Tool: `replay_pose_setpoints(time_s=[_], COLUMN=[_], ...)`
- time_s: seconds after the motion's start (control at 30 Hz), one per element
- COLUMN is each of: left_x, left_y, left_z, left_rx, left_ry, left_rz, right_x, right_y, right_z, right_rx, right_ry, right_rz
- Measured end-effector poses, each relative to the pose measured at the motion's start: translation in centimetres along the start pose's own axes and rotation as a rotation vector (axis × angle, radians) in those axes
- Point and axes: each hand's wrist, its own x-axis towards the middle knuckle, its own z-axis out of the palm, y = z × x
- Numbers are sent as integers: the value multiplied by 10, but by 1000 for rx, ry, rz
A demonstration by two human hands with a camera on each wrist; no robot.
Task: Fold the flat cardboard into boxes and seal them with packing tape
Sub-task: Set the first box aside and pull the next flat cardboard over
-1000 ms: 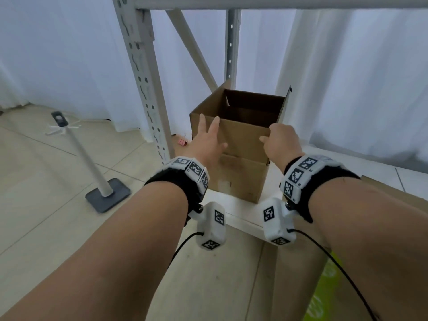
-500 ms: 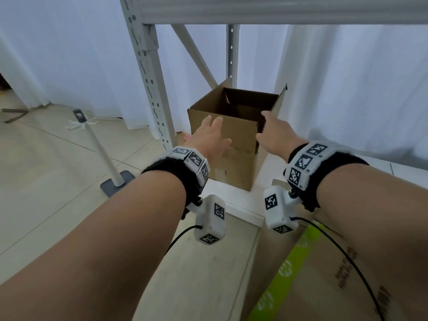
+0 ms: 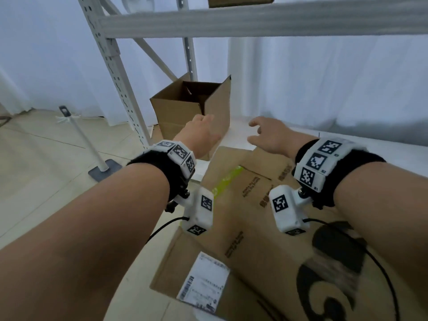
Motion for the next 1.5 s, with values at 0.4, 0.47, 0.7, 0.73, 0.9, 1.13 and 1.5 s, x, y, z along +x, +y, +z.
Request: replay_pose_setpoints(time_s=[0.4, 0.47, 0.7, 0.73, 0.9, 1.13, 1.5], left_x=[-112, -124, -145, -144, -135, -126, -111], left_y=[94, 102, 125, 126, 149, 221, 222], left_z=[34, 45, 81, 88, 116, 159, 199], left_rx=[16, 57, 71, 64, 64, 64, 352], left_ry=[-107, -117, -206, -215, -306, -382, -594], left_rz=[131, 152, 175, 174, 177, 339, 409], right_x=[-202, -222, -245, -244, -257, -296, -299], right_y=[77, 91, 135, 143, 183, 230, 250], right_z=[-44, -38, -16, -12, -5, 5, -7], right_rx=[-18, -6, -2, -20, -285, -237, -432], right_ry=[82, 86, 87, 69, -54, -204, -89], right_rz=[248, 297, 430, 451, 651, 761, 562])
